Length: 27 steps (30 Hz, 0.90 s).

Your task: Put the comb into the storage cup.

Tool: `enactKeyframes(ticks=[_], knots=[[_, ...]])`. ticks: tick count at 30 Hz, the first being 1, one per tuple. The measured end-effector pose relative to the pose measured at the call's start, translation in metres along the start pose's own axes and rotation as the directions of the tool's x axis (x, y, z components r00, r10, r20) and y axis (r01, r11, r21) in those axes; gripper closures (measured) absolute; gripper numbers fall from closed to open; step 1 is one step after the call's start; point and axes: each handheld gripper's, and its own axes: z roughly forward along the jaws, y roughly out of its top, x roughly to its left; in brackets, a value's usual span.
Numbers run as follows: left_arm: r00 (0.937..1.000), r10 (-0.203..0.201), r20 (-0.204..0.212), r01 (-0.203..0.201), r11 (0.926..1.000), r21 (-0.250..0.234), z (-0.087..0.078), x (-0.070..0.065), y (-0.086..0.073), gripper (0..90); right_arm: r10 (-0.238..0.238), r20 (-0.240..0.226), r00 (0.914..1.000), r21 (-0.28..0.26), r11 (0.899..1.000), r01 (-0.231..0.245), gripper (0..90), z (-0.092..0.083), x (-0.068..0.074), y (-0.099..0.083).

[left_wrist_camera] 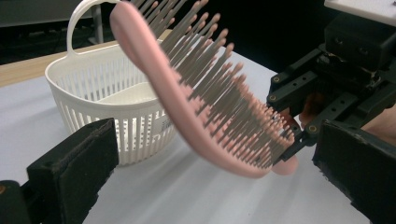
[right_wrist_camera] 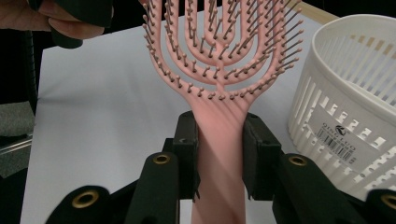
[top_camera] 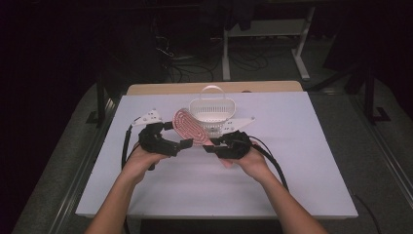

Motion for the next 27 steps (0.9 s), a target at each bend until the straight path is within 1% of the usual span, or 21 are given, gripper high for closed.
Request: enactKeyframes(ticks=[11, 14, 18, 22, 25, 27], knots=[[0.9999, -0.012, -0.008, 0.012, 0.9999, 0.006, 0.003, 0.0, -0.002, 0.1, -0.005, -0.005, 1.0, 0.007, 1.0, 0.006, 68.8, 0.011, 0.006, -0.002], [0.9997, -0.015, -0.017, 0.016, 0.9998, 0.015, 0.004, 0.001, -0.003, 0.2, -0.004, -0.002, 1.0, 0.005, 1.0, 0.004, 68.8, 0.011, 0.006, -0.002], [0.9994, -0.016, -0.031, 0.017, 0.9997, 0.016, 0.005, 0.0, -0.004, 5.6, -0.005, 0.002, 1.0, 0.0, 1.0, 0.005, 68.8, 0.012, 0.007, -0.001], [0.9992, -0.024, -0.033, 0.024, 0.9997, 0.007, 0.004, 0.001, -0.004, 7.4, -0.01, 0.006, 0.9999, 0.003, 1.0, 0.01, 68.8, 0.014, 0.009, -0.001], [0.9989, -0.033, -0.032, 0.033, 0.9995, -0.004, 0.003, 0.002, -0.004, 13.8, -0.015, 0.015, 0.9998, 0.006, 1.0, 0.015, 68.8, 0.015, 0.009, -0.002], [0.9988, -0.038, -0.032, 0.037, 0.9993, -0.006, 0.002, 0.003, -0.004, 14.7, -0.017, 0.017, 0.9997, 0.004, 1.0, 0.017, 68.8, 0.016, 0.009, -0.002]])
